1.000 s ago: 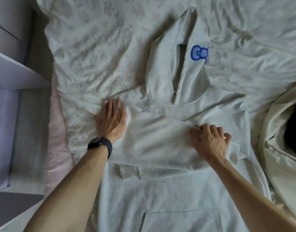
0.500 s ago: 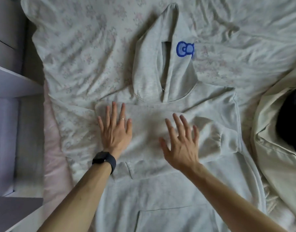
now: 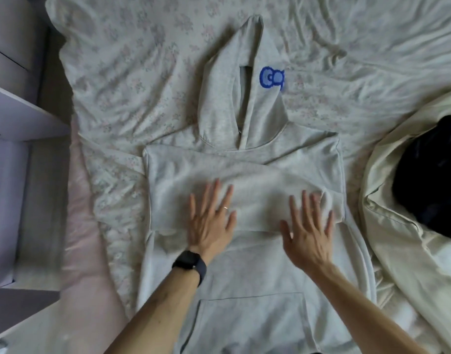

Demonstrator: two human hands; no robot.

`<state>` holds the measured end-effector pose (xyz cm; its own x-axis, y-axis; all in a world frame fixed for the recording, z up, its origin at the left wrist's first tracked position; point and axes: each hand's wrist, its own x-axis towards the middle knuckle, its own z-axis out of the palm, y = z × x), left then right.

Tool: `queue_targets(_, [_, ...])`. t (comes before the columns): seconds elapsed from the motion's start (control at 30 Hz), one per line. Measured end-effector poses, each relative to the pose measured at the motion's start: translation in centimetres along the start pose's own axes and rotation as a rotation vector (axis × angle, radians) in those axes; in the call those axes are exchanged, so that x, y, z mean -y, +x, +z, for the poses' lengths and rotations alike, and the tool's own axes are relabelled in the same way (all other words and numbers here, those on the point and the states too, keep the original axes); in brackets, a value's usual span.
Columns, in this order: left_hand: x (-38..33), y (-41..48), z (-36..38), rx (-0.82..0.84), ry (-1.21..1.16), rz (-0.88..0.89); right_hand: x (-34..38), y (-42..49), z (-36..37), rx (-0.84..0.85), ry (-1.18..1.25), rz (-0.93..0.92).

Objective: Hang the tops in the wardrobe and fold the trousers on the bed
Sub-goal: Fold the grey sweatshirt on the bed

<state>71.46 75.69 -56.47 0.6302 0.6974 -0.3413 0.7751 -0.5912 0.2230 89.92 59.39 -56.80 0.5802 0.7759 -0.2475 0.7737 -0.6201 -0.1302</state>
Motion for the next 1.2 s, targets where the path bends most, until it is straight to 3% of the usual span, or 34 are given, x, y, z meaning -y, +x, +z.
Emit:
queue_targets(0.1, [-2.1,-1.8,2.4,0.000,0.073,0.178,1.1,-0.4,0.0,0.045,0.055,-0.158])
queue_targets(0.2, [0.4,-4.5,4.1,0.003,0.138,0.079,-3.0,-1.9,1.4,0.238,-0.038,-0.031])
queue_targets(0.4, [3.9,-10.7,3.5,-0.080,0.121,-0.183,-7.0,-7.3,1.2,0.168,0.049,0.090])
queue_targets(0.47, [3.7,-13.9,3.7,-0.105,0.017,-0.365,-7.6,-9.8,1.2,0.128,0.127,0.195])
queue_targets(0.6, [3.3,-20.6,4.7,-0.102,-0.437,-0.932,-9.0,-14.6,2.3,0.114,0.284,0.359])
queue_targets(0.7, [3.4,-23.9,5.0,-0.149,-0.806,-1.216,-9.2,-17.2,2.5,0.098,0.348,0.450])
queue_targets(0.77, [3.7,-26.1,5.2,-0.080,-0.872,-1.316,-8.9,-19.0,2.6,0.088,0.433,0.604])
queue_targets(0.83, [4.8,-27.7,5.9,-0.008,-0.824,-1.322,-9.3,-19.9,3.1,0.057,0.553,0.791])
queue_targets(0.93, [6.7,-29.9,7.4,0.061,-0.725,-1.251,-10.9,-21.9,3.8,0.049,0.577,0.894])
queue_targets(1.07, [8.3,-32.8,10.1,0.195,-0.816,-1.119,-14.1,-23.8,3.8,0.170,0.673,0.946])
queue_targets(1.2, [8.0,-36.0,12.3,0.164,-0.934,-1.024,-15.6,-25.7,2.9,0.369,0.809,0.860])
